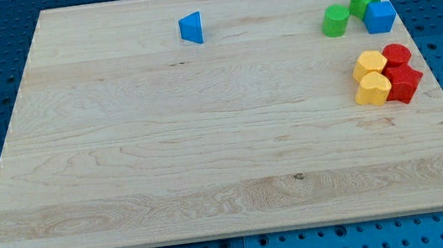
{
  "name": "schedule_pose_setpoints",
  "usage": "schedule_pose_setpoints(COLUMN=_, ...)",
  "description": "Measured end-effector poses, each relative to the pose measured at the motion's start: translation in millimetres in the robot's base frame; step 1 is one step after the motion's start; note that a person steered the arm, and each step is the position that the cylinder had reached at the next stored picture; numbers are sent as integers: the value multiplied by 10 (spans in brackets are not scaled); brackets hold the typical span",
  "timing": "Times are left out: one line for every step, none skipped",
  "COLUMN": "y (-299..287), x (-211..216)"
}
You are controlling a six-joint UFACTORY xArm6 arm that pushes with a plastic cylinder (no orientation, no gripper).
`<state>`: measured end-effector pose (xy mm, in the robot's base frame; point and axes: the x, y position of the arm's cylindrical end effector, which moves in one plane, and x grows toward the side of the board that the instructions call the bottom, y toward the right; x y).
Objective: Move your arm towards blue cube
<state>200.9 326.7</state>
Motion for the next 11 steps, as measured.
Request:
schedule_pose_setpoints(y=189, x=76)
schedule_pose_setpoints(y=181, x=453)
schedule_pose_setpoints(y=120, x=959)
schedule_pose_setpoints(y=-93, x=1438)
schedule_pose_setpoints(y=-727, x=1799)
schedule_pose_setpoints(y=-516, x=1640)
schedule_pose_setpoints(y=146, x=1452)
schedule_pose_setpoints(y=178, x=1229)
schedule_pose_setpoints(y=-176, x=1128)
schedule_pose_setpoints(y=-703, x=1174)
schedule_pose_setpoints(y=-1069, x=1278)
